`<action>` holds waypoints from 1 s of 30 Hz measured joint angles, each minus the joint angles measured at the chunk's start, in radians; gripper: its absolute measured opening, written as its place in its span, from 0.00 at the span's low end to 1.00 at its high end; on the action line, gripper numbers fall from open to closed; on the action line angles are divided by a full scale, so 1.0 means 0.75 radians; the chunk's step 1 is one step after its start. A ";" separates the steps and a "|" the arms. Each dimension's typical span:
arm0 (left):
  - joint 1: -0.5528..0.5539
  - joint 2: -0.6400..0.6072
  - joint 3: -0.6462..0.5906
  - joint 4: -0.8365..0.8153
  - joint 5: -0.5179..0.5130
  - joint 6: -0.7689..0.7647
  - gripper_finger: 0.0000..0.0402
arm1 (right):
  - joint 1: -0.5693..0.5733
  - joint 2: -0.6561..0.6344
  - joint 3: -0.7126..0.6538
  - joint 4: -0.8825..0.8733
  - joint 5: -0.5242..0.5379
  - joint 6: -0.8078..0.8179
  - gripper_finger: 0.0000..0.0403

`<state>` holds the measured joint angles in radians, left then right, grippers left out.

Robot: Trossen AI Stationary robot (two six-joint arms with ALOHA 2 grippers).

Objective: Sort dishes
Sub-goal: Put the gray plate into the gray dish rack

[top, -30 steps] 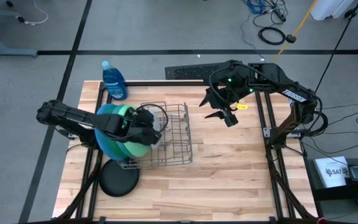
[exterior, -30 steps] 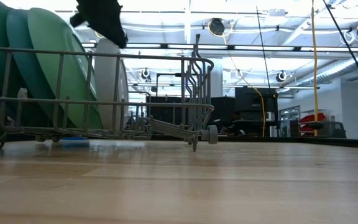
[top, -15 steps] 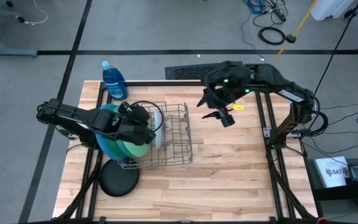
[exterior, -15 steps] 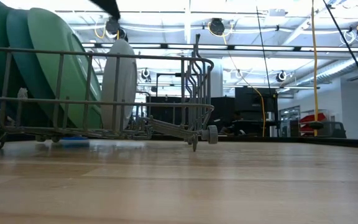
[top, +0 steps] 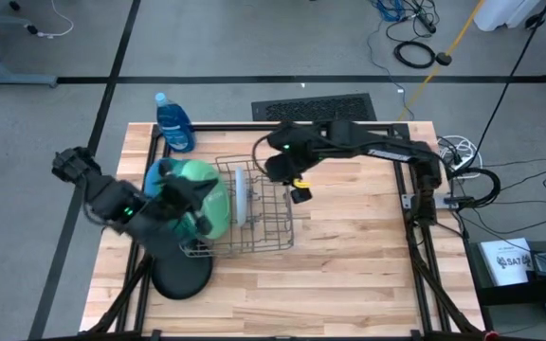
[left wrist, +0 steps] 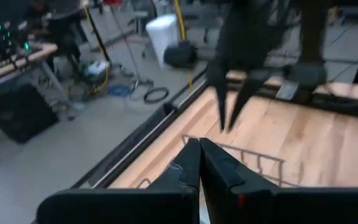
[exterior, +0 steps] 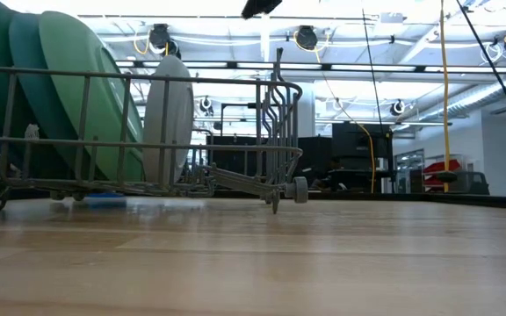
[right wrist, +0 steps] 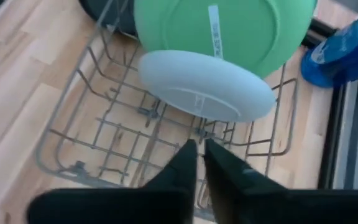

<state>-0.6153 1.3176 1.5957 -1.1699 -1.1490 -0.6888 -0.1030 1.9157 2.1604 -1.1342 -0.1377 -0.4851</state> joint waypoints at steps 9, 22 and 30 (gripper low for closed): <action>-0.282 0.040 -0.001 -0.059 -0.157 -0.167 0.02 | 0.010 0.191 -0.001 0.080 -0.058 0.093 0.00; -0.514 0.103 -0.002 -0.064 -0.330 -0.258 0.02 | 0.065 0.380 -0.002 0.282 0.103 0.164 0.00; -0.552 0.104 -0.002 -0.058 -0.332 -0.263 0.02 | 0.069 0.390 -0.001 0.559 0.122 0.152 0.00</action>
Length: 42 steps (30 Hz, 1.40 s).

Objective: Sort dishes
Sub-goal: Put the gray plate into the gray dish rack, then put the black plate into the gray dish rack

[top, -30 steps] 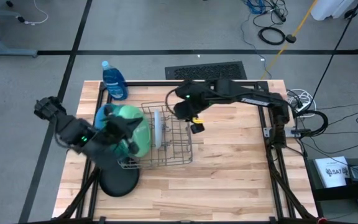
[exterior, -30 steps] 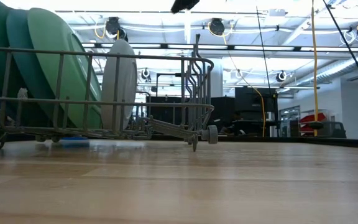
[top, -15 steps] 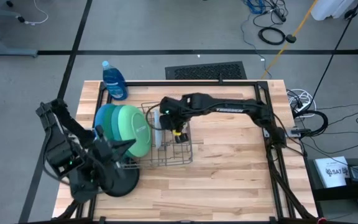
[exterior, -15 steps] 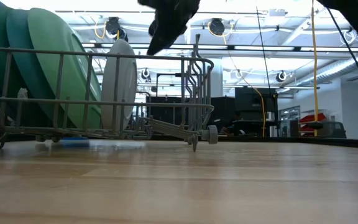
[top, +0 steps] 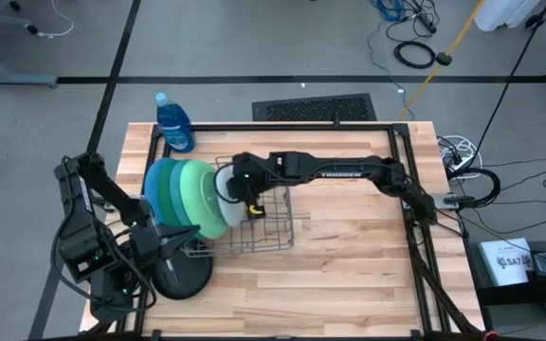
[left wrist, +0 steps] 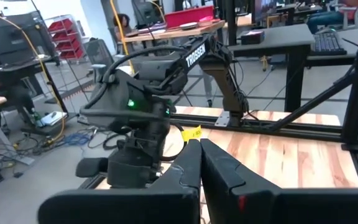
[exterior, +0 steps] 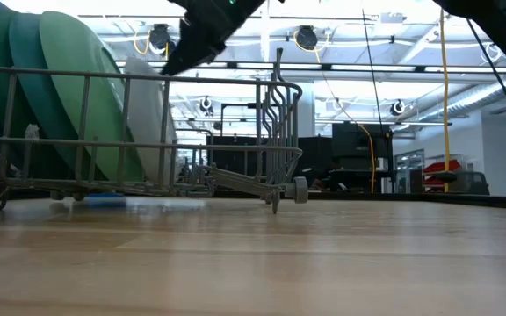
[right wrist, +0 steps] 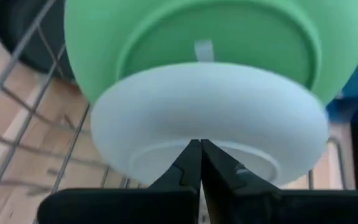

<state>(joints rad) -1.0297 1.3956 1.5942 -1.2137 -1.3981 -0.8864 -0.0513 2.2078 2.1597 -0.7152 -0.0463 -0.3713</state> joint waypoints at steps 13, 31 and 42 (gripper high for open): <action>-0.018 0.040 0.000 -0.005 0.009 -0.035 0.02 | 0.008 -0.001 0.000 0.076 0.029 -0.032 0.00; -0.071 0.105 0.000 -0.010 0.083 -0.071 0.02 | 0.355 -0.036 0.012 0.024 -0.058 -0.281 0.01; -0.070 0.145 -0.001 -0.010 0.082 -0.103 0.02 | 0.432 0.156 0.011 0.047 0.078 -0.053 0.04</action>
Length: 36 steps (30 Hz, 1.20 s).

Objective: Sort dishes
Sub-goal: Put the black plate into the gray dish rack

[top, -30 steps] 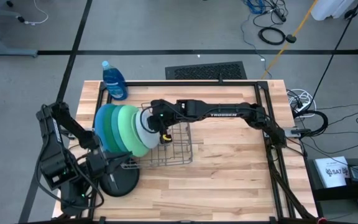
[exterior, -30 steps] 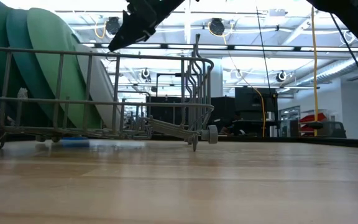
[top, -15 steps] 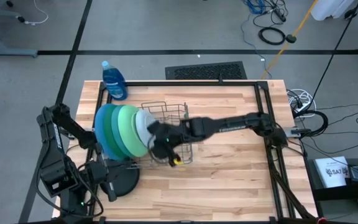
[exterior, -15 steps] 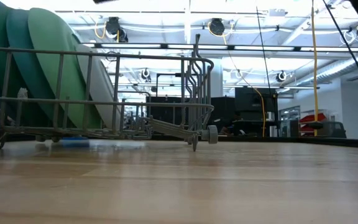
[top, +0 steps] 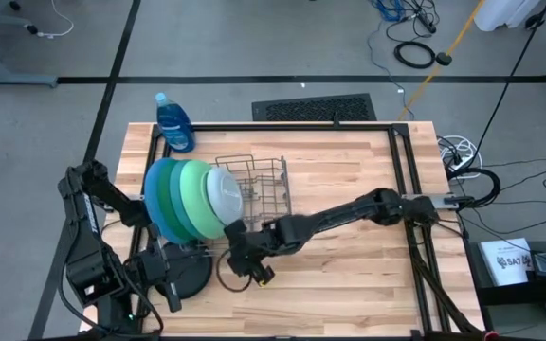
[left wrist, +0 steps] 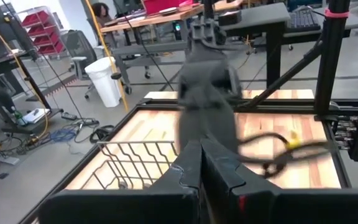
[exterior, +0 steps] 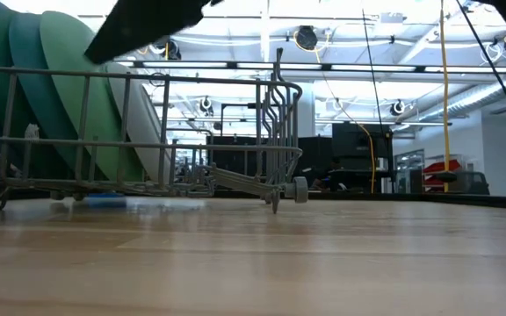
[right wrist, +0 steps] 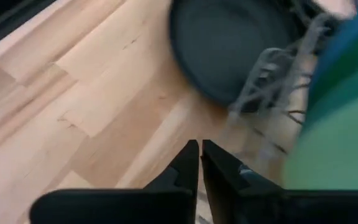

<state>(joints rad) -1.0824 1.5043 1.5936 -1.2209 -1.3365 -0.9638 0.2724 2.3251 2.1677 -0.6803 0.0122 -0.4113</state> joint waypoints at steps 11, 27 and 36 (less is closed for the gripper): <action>0.003 -0.001 0.000 0.000 -0.012 0.001 0.02 | 0.142 0.160 0.001 0.457 0.016 -0.202 0.28; 0.003 -0.001 0.000 0.015 -0.037 0.000 0.02 | 0.090 0.351 0.045 0.723 0.092 -0.172 0.43; 0.004 0.062 0.000 0.049 0.263 -0.068 0.02 | 0.128 0.295 0.073 0.596 0.154 -0.292 0.43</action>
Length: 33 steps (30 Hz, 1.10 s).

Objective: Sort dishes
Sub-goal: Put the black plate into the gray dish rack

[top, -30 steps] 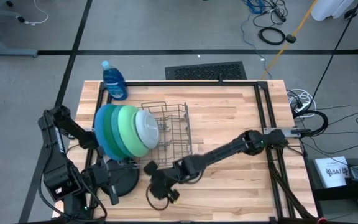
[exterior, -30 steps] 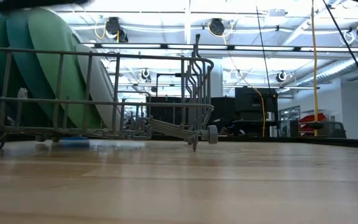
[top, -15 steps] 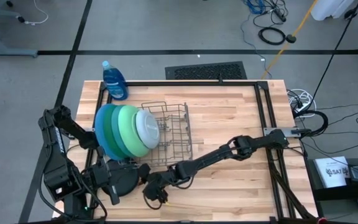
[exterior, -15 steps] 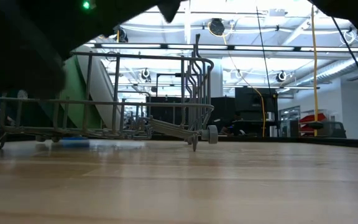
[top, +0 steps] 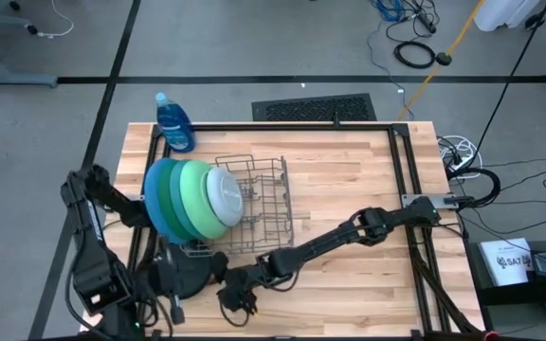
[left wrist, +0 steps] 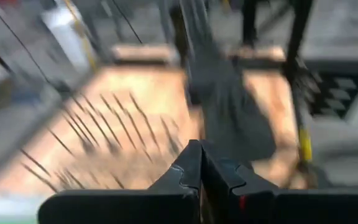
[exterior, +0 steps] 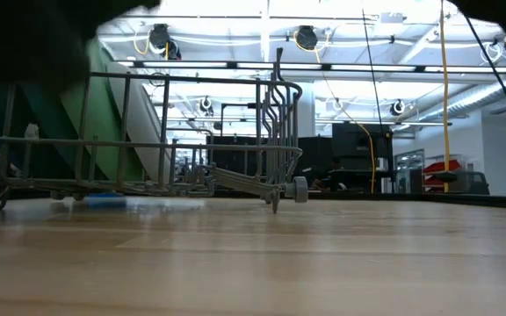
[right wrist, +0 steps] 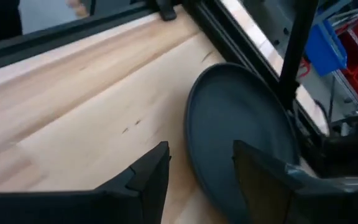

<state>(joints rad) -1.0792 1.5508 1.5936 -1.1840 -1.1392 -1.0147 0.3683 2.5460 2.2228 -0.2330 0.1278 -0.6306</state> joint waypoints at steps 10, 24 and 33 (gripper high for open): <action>0.049 0.158 0.000 -0.003 0.867 -0.381 0.02 | 0.054 -0.162 0.017 -0.396 0.077 -0.058 0.43; 0.120 0.602 0.000 -0.027 1.439 -0.386 0.24 | 0.052 -0.263 0.017 -0.637 0.180 -0.024 0.43; 0.120 0.683 0.000 -0.189 1.423 -0.419 0.59 | 0.052 -0.263 0.017 -0.636 0.177 -0.023 0.43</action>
<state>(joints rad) -0.9894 2.0629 1.5937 -1.3261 -0.0718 -1.3293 0.4076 2.3489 2.2353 -0.7097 0.2607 -0.6481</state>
